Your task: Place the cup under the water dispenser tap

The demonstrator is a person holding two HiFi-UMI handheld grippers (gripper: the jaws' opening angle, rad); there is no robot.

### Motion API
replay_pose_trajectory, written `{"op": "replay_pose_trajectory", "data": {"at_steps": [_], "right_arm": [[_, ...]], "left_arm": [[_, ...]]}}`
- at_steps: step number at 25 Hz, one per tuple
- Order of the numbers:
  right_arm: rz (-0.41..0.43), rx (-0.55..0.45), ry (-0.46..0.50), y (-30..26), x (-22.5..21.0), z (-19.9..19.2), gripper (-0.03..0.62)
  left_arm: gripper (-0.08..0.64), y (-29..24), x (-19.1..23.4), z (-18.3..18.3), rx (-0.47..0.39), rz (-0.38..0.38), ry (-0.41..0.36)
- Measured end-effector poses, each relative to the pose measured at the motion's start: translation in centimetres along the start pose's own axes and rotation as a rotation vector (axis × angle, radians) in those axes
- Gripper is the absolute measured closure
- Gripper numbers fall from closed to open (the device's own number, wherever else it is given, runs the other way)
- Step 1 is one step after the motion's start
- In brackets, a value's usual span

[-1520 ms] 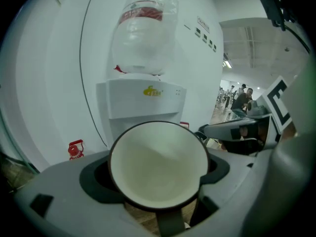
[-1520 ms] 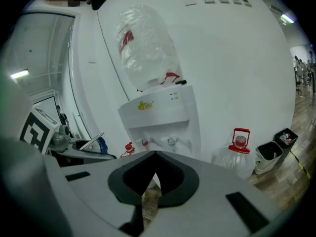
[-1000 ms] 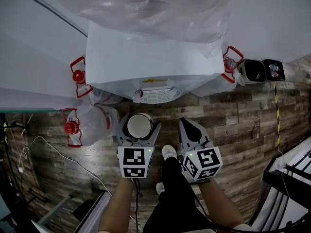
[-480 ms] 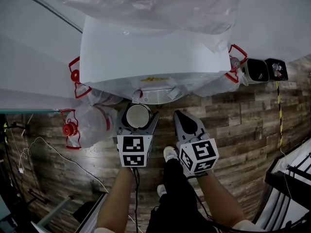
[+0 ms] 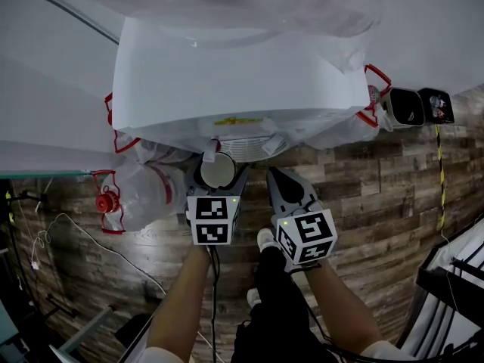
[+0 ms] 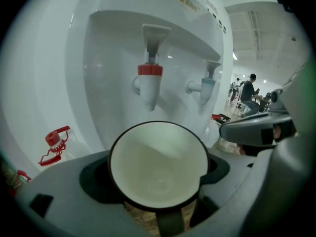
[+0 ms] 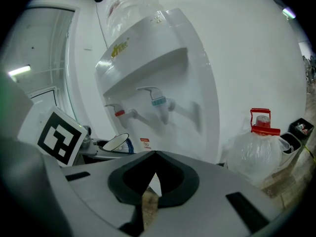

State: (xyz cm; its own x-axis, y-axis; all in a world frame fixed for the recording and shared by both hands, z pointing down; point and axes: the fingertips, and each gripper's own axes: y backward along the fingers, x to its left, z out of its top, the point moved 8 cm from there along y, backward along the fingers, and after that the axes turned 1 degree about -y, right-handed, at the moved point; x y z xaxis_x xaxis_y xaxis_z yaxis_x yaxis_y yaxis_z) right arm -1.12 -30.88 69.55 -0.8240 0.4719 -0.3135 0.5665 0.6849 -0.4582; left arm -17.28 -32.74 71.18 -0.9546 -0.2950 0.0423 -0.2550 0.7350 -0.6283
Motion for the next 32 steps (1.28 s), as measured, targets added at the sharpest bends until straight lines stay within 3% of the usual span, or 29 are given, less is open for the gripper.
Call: {"op": "replay_pose_trajectory", "data": {"at_steps": [13, 32], "right_arm": [[-0.009, 0.019, -0.011, -0.8, -1.2, -1.1, 0.574], [-0.020, 0.037, -0.027, -0.4, -1.7, -2.1, 0.574]], "left_arm": [[0.101, -4.3, 1.4, -1.5, 0.023, 0.047, 0.052], [0.100, -7.1, 1.6, -2.0, 0.050, 0.104, 0.040]]}}
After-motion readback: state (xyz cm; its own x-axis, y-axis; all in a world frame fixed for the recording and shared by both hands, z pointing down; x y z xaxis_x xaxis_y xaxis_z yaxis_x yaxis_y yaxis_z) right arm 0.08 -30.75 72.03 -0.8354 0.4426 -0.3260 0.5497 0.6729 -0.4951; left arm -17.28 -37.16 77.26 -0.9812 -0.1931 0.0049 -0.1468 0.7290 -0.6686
